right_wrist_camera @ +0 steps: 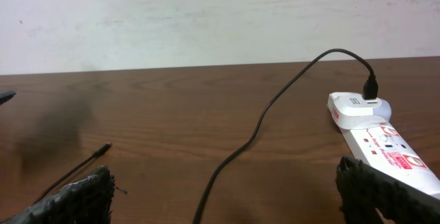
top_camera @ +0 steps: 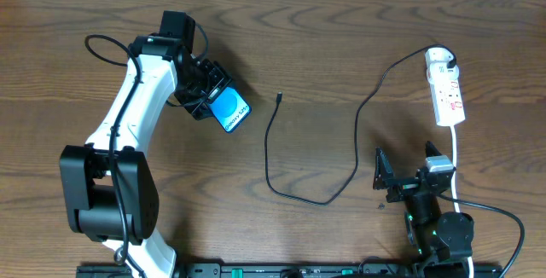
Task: Plug charger to phone and switch on socket
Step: 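Rotate the held phone upright and carry it toward table center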
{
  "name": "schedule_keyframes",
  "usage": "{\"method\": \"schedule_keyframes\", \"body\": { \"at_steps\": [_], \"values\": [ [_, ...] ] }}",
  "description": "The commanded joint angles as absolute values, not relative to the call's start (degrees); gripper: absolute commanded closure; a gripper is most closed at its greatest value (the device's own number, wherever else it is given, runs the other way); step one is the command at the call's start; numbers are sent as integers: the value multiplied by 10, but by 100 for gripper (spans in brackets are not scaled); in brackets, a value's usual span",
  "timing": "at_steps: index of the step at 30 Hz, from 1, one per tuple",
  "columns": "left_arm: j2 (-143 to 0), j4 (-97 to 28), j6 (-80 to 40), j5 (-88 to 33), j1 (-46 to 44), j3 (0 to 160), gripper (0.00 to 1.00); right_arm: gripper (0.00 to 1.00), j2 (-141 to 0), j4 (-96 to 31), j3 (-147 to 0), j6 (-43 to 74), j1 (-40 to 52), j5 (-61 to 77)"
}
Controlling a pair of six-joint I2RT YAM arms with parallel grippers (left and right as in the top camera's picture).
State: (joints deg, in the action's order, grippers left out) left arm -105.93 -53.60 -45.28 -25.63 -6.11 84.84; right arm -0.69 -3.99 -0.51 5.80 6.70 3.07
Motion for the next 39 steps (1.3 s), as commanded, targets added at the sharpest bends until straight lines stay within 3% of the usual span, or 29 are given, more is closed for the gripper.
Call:
{"method": "schedule_keyframes", "body": {
  "at_steps": [1,24,39],
  "values": [
    [-1046,-538,-463,-270,-61,854,39,1,-3,-40,-3,53,64,34],
    [-1046,-540,-561,-547,-53,854,39,1,-3,-40,-3,53,64,34],
    [-1046,-540,-696,-626,-51,854,41,1,-3,-40,-3,53,64,34]
  ]
}}
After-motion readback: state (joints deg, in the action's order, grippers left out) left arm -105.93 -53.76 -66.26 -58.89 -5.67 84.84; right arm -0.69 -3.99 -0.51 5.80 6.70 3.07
